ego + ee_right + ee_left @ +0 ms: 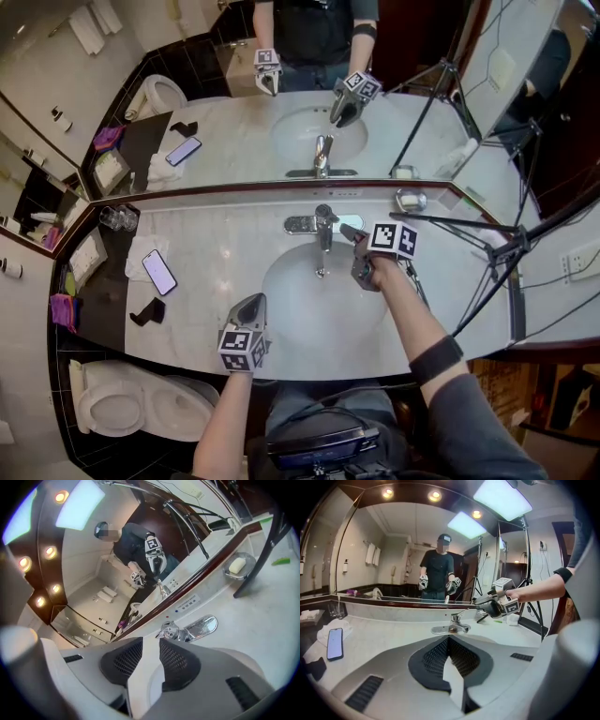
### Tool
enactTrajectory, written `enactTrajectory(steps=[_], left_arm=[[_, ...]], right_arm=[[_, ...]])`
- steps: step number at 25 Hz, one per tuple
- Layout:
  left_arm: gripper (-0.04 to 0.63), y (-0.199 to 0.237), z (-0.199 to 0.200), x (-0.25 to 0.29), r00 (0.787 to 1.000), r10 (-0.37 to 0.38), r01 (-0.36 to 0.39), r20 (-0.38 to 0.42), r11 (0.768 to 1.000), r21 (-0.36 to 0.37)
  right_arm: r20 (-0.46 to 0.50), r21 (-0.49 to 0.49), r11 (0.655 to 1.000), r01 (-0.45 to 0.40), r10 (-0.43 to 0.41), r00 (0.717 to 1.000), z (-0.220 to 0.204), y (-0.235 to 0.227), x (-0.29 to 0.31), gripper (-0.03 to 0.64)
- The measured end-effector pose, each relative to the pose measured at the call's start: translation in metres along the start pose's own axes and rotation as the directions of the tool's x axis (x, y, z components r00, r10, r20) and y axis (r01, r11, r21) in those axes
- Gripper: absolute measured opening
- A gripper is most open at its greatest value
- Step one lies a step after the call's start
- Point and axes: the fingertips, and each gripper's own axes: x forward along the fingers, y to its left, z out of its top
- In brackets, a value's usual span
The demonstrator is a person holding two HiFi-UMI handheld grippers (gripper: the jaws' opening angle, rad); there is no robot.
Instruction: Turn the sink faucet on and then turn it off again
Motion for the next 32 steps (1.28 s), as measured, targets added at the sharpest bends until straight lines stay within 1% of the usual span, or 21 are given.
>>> enactTrajectory(steps=[4, 9, 11, 13, 15, 16, 18, 20, 21, 22, 25, 27, 32], left_arm=[[-0.012, -0.011, 0.012, -0.002, 1.0, -0.025, 0.025, 0.019, 1.0, 0.014], [-0.012, -0.021, 0.023, -0.008, 0.998, -0.049, 0.048, 0.036, 0.998, 0.03], [-0.012, -0.025, 0.028, -0.01, 0.997, -0.057, 0.055, 0.044, 0.998, 0.039], [-0.012, -0.028, 0.031, -0.011, 0.997, -0.063, 0.06, 0.049, 0.997, 0.049], [-0.012, -0.03, 0.034, -0.013, 0.997, -0.065, 0.062, 0.051, 0.996, 0.057], [-0.013, -0.031, 0.036, -0.014, 0.996, -0.066, 0.063, 0.052, 0.996, 0.06], [-0.012, -0.032, 0.037, -0.018, 0.996, -0.068, 0.064, 0.053, 0.996, 0.063], [-0.012, -0.033, 0.037, -0.02, 0.996, -0.068, 0.065, 0.054, 0.996, 0.064], [-0.012, -0.033, 0.038, -0.021, 0.996, -0.069, 0.065, 0.055, 0.996, 0.064], [-0.012, -0.034, 0.038, -0.021, 0.996, -0.069, 0.065, 0.056, 0.996, 0.065], [-0.012, -0.036, 0.035, -0.023, 0.996, -0.07, 0.067, 0.054, 0.996, 0.062], [-0.012, -0.037, 0.03, -0.025, 0.996, -0.07, 0.067, 0.049, 0.996, 0.059], [-0.012, -0.039, 0.024, -0.027, 0.997, -0.069, 0.067, 0.039, 0.996, 0.056]], right_arm=[[0.041, -0.117, 0.993, 0.013, -0.008, 0.999, -0.001, 0.015, -0.04, 0.076], [0.109, -0.213, 0.976, 0.049, -0.027, 0.994, -0.007, 0.021, -0.085, 0.031], [0.129, -0.254, 0.966, 0.053, -0.021, 0.991, -0.011, 0.024, -0.1, 0.017], [0.15, -0.32, 0.944, 0.084, -0.037, 0.988, -0.016, 0.023, -0.114, 0.014], [0.172, -0.414, 0.9, 0.136, -0.07, 0.983, -0.023, 0.021, -0.126, 0.014], [0.181, -0.465, 0.87, 0.163, -0.087, 0.98, -0.028, 0.02, -0.131, 0.014], [0.203, -0.569, 0.793, 0.217, -0.12, 0.972, -0.04, 0.018, -0.14, 0.017], [0.227, -0.646, 0.718, 0.258, -0.142, 0.963, -0.052, 0.014, -0.147, 0.017], [0.239, -0.667, 0.693, 0.274, -0.149, 0.96, -0.057, 0.012, -0.151, 0.017], [0.251, -0.678, 0.676, 0.289, -0.157, 0.955, -0.061, 0.01, -0.155, 0.017], [0.282, -0.694, 0.638, 0.335, -0.187, 0.941, -0.074, -0.003, -0.166, 0.018], [0.293, -0.696, 0.625, 0.354, -0.203, 0.934, -0.083, -0.01, -0.172, 0.018], [0.288, -0.669, 0.654, 0.354, -0.211, 0.934, -0.093, -0.02, -0.178, 0.017]])
